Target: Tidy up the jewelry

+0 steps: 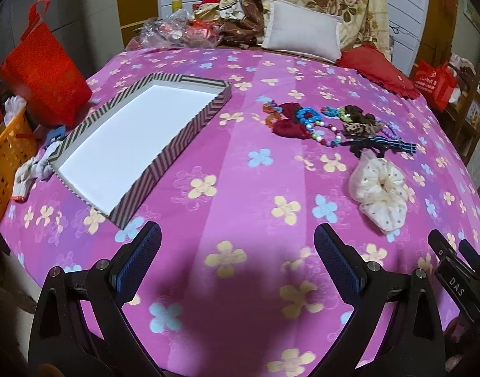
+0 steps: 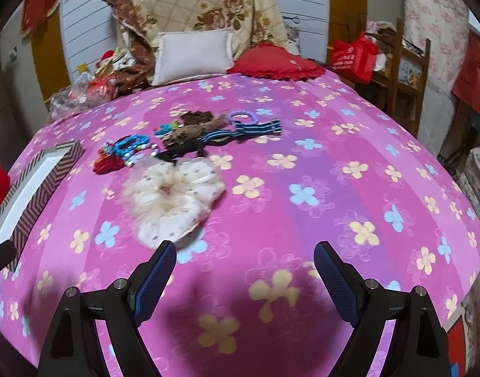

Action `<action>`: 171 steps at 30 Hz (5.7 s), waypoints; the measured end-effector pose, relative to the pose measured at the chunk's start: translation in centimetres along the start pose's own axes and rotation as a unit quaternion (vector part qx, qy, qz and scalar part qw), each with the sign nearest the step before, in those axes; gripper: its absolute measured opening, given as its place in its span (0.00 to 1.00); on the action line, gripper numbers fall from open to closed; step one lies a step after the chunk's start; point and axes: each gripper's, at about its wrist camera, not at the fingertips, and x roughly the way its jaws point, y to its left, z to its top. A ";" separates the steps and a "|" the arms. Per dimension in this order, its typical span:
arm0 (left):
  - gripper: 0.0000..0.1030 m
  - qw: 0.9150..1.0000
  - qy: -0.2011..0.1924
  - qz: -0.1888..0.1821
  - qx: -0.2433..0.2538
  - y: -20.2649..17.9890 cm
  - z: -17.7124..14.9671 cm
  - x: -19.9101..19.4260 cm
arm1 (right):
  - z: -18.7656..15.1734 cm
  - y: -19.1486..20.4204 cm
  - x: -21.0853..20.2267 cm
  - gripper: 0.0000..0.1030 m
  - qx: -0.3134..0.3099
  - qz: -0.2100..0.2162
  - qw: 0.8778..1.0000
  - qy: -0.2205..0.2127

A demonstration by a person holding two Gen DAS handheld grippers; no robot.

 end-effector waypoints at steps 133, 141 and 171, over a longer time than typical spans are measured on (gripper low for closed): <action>0.61 0.943 0.153 -0.223 0.193 -21.1 17.5 21.8 | 5.8 0.1 12.7 0.56 -0.015 0.129 0.990 0.056; 0.06 0.947 0.162 -0.228 0.155 -20.1 18.0 21.3 | 6.2 1.2 12.1 0.10 -0.034 0.132 0.989 0.050; 0.06 0.996 -0.023 -0.063 -0.061 12.0 11.4 2.8 | 9.2 12.9 -1.5 0.07 -0.156 0.187 0.970 -0.021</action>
